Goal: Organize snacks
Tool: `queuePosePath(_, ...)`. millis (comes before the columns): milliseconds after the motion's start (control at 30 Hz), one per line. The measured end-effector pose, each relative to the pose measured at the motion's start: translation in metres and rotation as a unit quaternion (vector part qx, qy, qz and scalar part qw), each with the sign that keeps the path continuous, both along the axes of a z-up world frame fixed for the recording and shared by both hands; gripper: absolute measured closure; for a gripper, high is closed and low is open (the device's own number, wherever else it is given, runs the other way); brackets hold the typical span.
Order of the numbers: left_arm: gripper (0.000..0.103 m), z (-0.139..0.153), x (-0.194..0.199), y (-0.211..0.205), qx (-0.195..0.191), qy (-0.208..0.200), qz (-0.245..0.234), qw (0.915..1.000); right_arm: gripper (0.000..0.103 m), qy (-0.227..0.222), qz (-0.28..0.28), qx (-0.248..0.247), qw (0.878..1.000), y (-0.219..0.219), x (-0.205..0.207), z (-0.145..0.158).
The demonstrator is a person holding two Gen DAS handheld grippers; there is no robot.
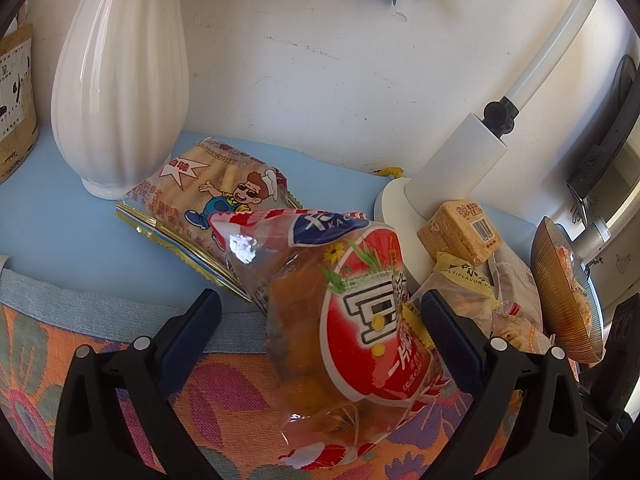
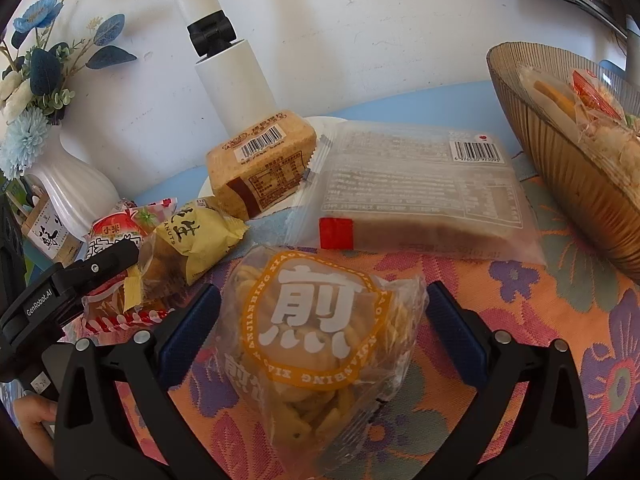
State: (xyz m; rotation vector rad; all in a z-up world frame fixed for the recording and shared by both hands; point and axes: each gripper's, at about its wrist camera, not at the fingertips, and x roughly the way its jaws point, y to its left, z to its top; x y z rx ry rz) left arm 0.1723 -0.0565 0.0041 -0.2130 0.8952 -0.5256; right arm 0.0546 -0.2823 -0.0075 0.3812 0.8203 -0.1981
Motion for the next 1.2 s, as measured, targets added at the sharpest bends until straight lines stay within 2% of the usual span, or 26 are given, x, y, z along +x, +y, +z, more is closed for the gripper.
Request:
queuePosePath(200,0.005,0.000,0.001,0.002,0.002,0.003,-0.007,1.0000,0.003,0.022,0.033,-0.030,0.999,0.018,-0.007,0.000)
queuePosePath(233,0.015,0.001,0.000,0.001,0.004,0.002,-0.005,1.0000,0.014,0.020,0.028,-0.044,0.998,0.022,-0.010,0.001)
queuePosePath(300,0.046,0.003,-0.003,0.003,-0.030,0.007,-0.023,0.9993,0.027,0.007,0.019,-0.058,0.998,0.026,-0.012,0.005)
queuePosePath(367,0.052,0.007,-0.007,0.004,-0.025,-0.006,-0.020,0.9995,0.032,-0.007,0.018,-0.052,0.998,0.025,-0.016,0.007)
queuePosePath(433,0.060,0.013,-0.012,0.010,-0.032,-0.026,-0.009,0.9991,0.032,-0.036,0.012,-0.029,0.999,0.018,-0.025,0.011)
queuePosePath(567,0.061,0.022,-0.016,0.022,-0.039,-0.046,0.005,0.9982,0.033,-0.083,0.004,0.008,0.997,0.007,-0.040,0.017)
queuePosePath(667,0.062,0.024,-0.018,0.032,-0.060,-0.049,0.016,0.9969,0.032,-0.107,0.018,0.020,0.994,0.010,-0.045,0.022)
queuePosePath(867,0.062,0.044,-0.028,0.047,-0.048,-0.107,0.028,0.9927,0.032,-0.100,0.043,0.010,0.994,0.019,-0.041,0.023)
queuePosePath(967,0.062,0.044,-0.027,0.052,-0.061,-0.103,0.027,0.9925,0.031,-0.093,0.036,0.015,0.995,0.016,-0.038,0.021)
queuePosePath(1200,0.062,0.041,-0.026,0.048,-0.064,-0.092,0.019,0.9935,0.031,-0.089,0.021,0.044,0.995,0.006,-0.037,0.017)
